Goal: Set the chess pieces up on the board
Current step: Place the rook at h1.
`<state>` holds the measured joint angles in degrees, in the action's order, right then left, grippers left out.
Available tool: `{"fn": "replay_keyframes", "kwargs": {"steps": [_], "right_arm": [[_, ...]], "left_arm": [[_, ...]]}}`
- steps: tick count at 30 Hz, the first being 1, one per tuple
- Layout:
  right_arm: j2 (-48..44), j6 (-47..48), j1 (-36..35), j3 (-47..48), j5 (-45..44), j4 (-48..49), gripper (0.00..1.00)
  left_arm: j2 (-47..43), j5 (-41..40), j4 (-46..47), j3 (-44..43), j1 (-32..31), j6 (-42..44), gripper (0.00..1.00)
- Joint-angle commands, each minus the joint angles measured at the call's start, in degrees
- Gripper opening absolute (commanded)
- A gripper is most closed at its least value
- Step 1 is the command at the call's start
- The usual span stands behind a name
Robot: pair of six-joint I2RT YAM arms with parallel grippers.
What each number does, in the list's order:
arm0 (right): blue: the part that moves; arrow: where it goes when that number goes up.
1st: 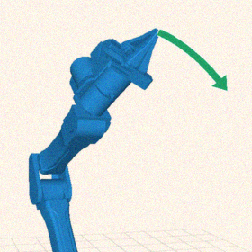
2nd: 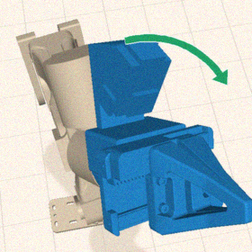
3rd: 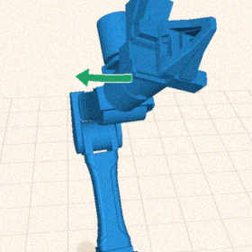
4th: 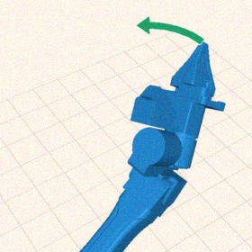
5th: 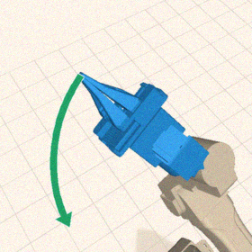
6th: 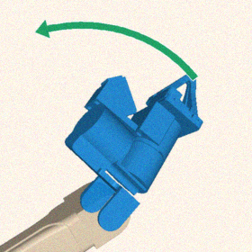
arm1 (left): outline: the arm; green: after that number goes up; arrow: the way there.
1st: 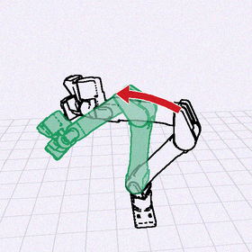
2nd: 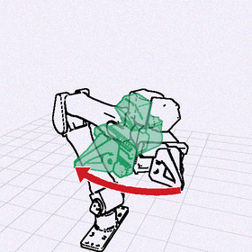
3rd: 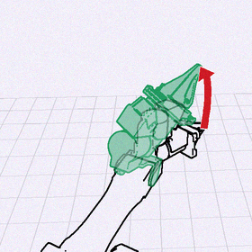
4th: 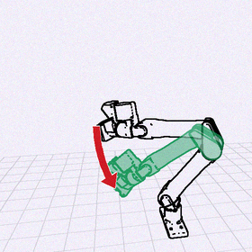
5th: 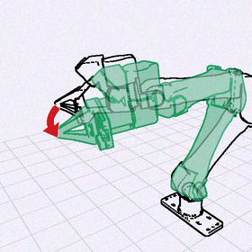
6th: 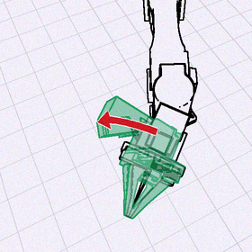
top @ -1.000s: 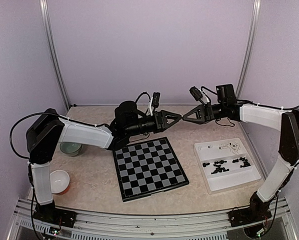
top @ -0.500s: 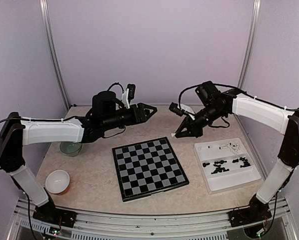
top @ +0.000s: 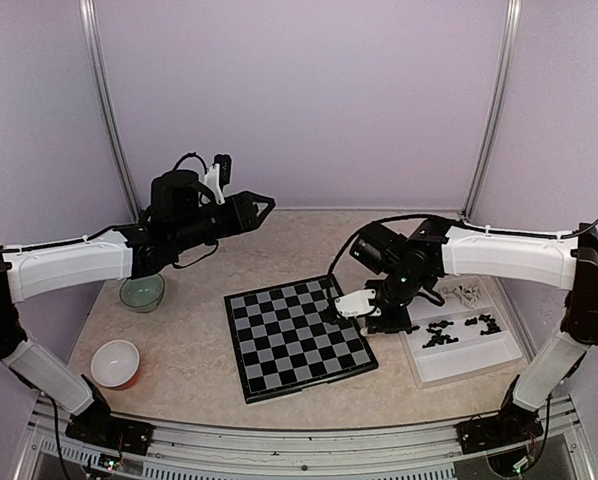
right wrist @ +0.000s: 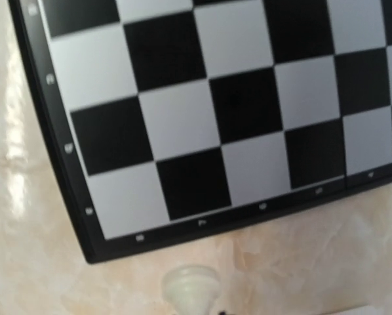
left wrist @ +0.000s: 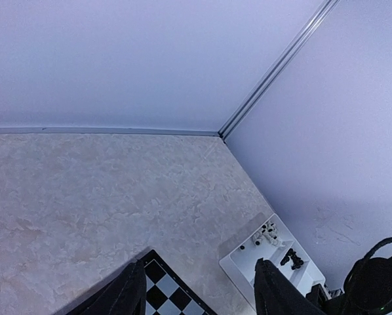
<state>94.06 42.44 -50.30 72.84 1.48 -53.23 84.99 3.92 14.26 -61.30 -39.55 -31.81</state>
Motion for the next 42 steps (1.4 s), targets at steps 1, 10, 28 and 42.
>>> {"fn": "replay_keyframes", "kwargs": {"steps": [1, 10, 28, 42], "right_arm": [[1.44, 1.43, -2.66, -0.54, -5.13, -0.99, 0.00], [5.37, 0.12, -5.68, -0.48, -5.64, -1.21, 0.00], [9.06, 0.06, -6.21, -1.27, -4.75, -0.38, 0.03], [10.09, -0.11, -6.21, -2.13, -3.42, 1.54, 0.09]], "left_arm": [[-1.73, -1.37, -1.69, 0.98, 0.18, 0.95, 0.56], [-2.35, -1.70, -1.61, 2.13, 0.18, 0.44, 0.56], [-2.46, -0.98, -1.87, 2.93, 0.59, 0.69, 0.57], [-1.15, 0.31, -1.52, 2.94, 0.79, 0.18, 0.57]]}}
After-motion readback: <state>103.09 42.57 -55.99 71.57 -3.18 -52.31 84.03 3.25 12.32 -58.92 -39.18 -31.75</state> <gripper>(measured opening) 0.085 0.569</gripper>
